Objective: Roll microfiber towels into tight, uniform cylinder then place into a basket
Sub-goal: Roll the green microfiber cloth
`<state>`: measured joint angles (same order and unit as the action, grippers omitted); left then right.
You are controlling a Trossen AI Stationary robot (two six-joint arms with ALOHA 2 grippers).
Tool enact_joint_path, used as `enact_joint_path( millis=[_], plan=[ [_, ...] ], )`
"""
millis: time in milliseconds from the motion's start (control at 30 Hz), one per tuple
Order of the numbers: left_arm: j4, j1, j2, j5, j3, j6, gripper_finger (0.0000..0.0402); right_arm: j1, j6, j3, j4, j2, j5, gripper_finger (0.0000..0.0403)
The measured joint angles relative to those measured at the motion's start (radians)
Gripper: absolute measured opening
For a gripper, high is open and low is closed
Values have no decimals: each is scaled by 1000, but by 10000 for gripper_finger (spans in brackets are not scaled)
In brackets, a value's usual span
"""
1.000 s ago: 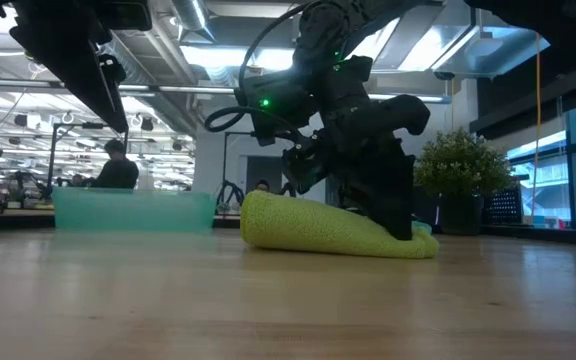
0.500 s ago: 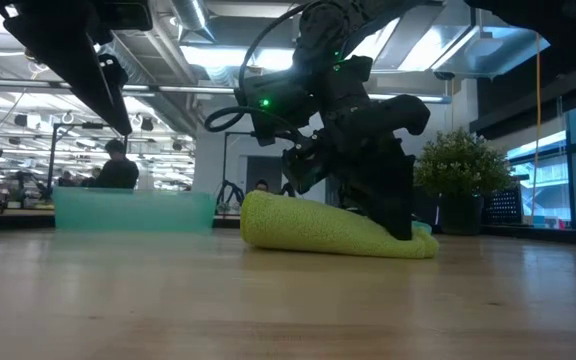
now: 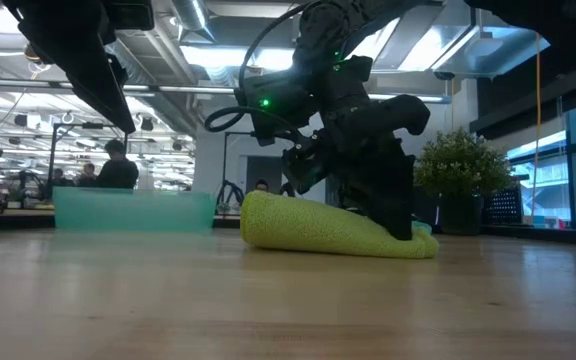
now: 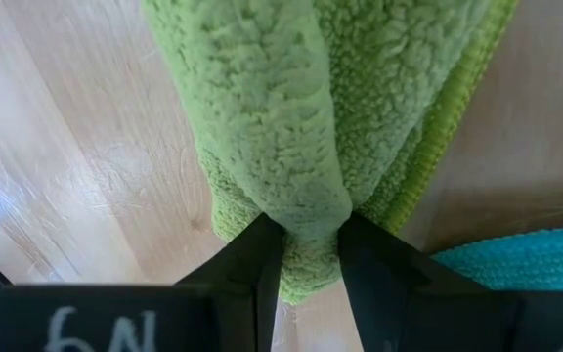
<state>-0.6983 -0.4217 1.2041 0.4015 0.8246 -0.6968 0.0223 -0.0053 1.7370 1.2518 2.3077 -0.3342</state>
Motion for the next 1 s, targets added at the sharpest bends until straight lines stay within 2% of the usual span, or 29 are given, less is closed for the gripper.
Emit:
enact_joint_path(
  millis=[667,867,1000],
  plan=[
    [5,1,0,-3,0,37,396,0,0,0,0,0,16,104],
    [5,1,0,-3,0,37,396,-15,-2,0,-8,2,-41,104],
    [5,1,0,-3,0,37,396,-15,0,0,-8,2,-41,104]
  ],
)
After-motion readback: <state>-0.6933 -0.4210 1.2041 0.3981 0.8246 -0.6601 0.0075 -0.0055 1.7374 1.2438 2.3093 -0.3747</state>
